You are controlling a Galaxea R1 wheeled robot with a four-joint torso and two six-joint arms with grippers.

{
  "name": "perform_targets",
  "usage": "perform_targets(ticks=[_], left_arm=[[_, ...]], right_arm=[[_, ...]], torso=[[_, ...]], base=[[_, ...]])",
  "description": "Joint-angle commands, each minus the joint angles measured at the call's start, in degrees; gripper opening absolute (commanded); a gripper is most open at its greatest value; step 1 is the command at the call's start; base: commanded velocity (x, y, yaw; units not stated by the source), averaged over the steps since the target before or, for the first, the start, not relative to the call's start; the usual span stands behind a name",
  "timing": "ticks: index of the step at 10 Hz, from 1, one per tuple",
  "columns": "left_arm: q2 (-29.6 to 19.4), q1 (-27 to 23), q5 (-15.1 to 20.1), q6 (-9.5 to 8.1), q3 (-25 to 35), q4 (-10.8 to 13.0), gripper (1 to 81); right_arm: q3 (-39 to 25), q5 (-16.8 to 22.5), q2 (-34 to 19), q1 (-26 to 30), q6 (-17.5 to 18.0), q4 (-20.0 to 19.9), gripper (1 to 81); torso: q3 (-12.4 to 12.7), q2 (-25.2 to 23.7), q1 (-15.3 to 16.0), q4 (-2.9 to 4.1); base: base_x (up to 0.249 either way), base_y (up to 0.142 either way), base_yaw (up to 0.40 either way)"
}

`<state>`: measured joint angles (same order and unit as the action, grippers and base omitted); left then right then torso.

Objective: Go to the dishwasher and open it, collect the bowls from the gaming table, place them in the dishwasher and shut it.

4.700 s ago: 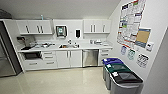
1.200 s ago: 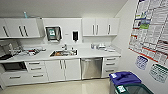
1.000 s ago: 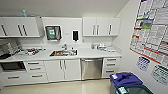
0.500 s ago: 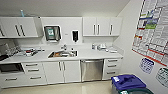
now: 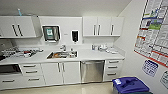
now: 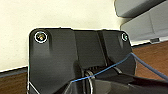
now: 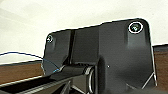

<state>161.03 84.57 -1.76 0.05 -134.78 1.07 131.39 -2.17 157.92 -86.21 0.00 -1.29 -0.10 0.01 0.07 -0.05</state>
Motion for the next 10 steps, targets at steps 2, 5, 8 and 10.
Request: perform_targets(ticks=[2, 5, 8, 10], left_arm=[[-0.79, -3.22, 2.81, 0.3, 0.57, 0.51, 81.1], [-0.79, -3.22, 2.81, 0.3, 0.57, 0.51, 81.1], [-0.61, -3.22, 2.81, 0.3, 0.57, 0.51, 81.1], [-0.61, -3.22, 2.81, 0.3, 0.57, 0.51, 81.1]], right_arm=[[-0.71, 2.79, -0.82, 3.19, -0.18, -0.47, 81.1], [-0.54, 2.79, -0.74, 3.1, -0.18, -0.47, 81.1], [-0.53, 2.79, -0.82, 3.19, -0.09, -0.47, 81.1], [-0.44, 2.79, -0.82, 3.28, -0.18, -0.47, 81.1]], torso=[[0.02, -0.01, 0.0, 0.0], [0.02, -0.01, 0.0, 0.0], [0.02, -0.01, 0.0, 0.0], [0.02, -0.01, 0.0, 0.0]], base=[[0.125, 0.0, 0.0], [0.125, 0.0, 0.0], [0.125, 0.0, 0.0], [0.125, 0.0, 0.0]])
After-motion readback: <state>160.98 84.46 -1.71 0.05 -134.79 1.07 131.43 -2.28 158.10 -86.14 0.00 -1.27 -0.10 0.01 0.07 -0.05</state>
